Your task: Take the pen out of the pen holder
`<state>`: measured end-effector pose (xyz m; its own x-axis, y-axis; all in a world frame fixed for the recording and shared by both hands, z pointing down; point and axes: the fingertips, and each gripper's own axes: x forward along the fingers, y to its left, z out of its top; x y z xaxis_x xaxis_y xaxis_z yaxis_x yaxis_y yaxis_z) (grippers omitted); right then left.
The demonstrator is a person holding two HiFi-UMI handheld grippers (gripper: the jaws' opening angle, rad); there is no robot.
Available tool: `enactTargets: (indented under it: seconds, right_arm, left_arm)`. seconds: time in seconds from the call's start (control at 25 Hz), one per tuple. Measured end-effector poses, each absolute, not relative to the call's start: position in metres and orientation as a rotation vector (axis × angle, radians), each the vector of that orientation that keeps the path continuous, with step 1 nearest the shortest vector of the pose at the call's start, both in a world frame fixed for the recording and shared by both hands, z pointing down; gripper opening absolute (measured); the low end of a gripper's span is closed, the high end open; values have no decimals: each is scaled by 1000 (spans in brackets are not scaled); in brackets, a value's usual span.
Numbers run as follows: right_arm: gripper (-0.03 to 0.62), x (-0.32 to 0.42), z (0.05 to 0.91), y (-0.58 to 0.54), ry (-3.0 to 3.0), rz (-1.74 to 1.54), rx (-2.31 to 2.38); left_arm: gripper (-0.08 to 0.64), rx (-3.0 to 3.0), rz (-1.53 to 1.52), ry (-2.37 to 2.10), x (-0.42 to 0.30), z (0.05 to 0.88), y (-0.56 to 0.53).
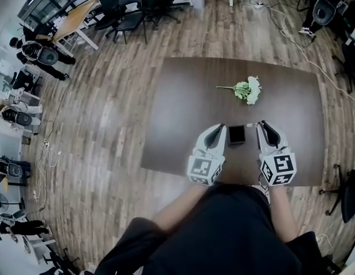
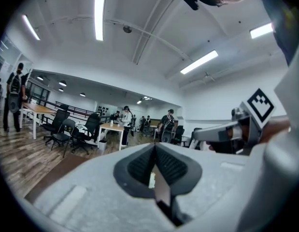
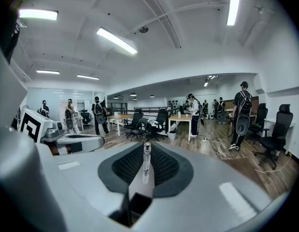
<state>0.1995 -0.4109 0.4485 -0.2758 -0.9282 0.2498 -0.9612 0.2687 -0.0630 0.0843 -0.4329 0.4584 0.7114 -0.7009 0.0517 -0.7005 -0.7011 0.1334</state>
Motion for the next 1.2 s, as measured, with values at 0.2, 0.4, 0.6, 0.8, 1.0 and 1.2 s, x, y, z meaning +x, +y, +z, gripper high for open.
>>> enactTargets:
  seconds: [0.2,0.4,0.6,0.8,1.0,1.2]
  right_arm:
    - [48,209,445,-408,-2379,328,1810]
    - [48,210,442,-408,-2419,395,1822]
    - [48,209,446,-413,-2409,365,1804]
    - [48,210,453,-418,-2402,366,1788]
    - [48,215,455,-424,-2416,381,1798]
    - [48,209,457,-429,-2419,379,1788]
  left_arm:
    - [3,2788,-7,-1124,97,454,-432]
    - [3,2800,-5,-1111,104,453,-430]
    - [3,2798,7,-1131,103,455,-433]
    - [2,2780,8,-1170,97,454,-441]
    - [2,2778,13,-1206,94,450,-450]
    - [3,2761,33,-1237,81,456,-453]
